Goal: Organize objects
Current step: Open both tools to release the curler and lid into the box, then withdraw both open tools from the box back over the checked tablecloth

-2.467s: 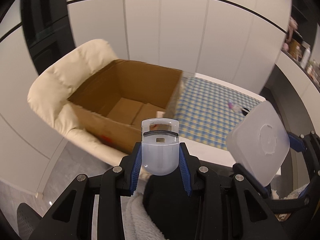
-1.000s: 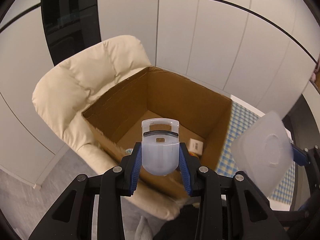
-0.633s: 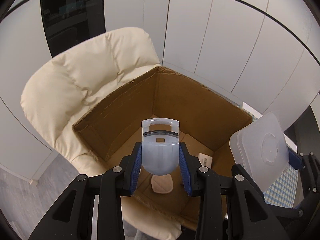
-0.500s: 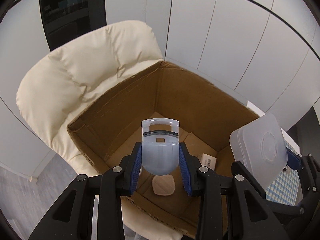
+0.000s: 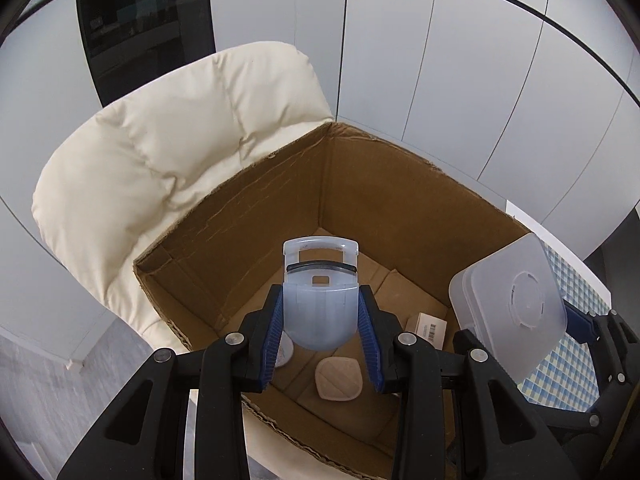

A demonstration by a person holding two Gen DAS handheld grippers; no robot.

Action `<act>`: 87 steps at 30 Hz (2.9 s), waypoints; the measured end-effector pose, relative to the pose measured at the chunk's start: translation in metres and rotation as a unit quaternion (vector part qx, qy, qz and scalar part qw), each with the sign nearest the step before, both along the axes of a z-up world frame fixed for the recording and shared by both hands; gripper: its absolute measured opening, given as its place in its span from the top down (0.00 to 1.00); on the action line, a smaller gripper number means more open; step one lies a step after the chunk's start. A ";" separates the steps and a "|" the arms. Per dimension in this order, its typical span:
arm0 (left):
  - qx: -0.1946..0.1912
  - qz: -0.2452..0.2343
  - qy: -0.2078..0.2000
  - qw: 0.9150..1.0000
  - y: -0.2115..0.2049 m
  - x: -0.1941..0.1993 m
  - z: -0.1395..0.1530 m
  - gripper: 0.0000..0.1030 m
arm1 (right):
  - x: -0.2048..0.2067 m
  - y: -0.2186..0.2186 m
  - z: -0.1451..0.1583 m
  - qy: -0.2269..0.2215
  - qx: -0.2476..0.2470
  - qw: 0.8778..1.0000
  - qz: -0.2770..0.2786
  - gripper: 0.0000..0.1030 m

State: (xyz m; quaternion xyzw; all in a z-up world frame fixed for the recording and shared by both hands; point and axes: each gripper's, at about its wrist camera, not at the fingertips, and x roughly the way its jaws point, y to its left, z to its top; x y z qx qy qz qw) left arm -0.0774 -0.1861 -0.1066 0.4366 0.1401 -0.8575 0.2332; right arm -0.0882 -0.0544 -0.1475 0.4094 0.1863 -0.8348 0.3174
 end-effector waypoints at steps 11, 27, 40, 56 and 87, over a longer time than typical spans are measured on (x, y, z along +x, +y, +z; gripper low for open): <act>-0.007 0.004 0.001 1.000 0.003 0.002 0.008 0.28 | 0.000 -0.002 0.009 0.019 0.000 1.000 0.005 0.06; -0.023 0.013 0.033 0.999 0.000 0.020 0.027 0.03 | 0.016 0.005 0.026 0.051 -0.010 0.999 0.015 0.00; -0.016 0.019 0.035 0.999 0.000 0.030 0.032 0.03 | 0.008 0.015 0.027 0.027 -0.026 0.999 -0.005 0.00; -0.015 0.027 0.032 0.999 0.008 0.063 0.040 0.03 | 0.019 0.041 0.030 -0.017 -0.045 0.999 -0.026 0.00; 0.011 -0.012 0.040 0.999 0.064 0.151 0.055 0.03 | 0.107 0.123 0.057 -0.017 -0.040 0.998 -0.046 0.00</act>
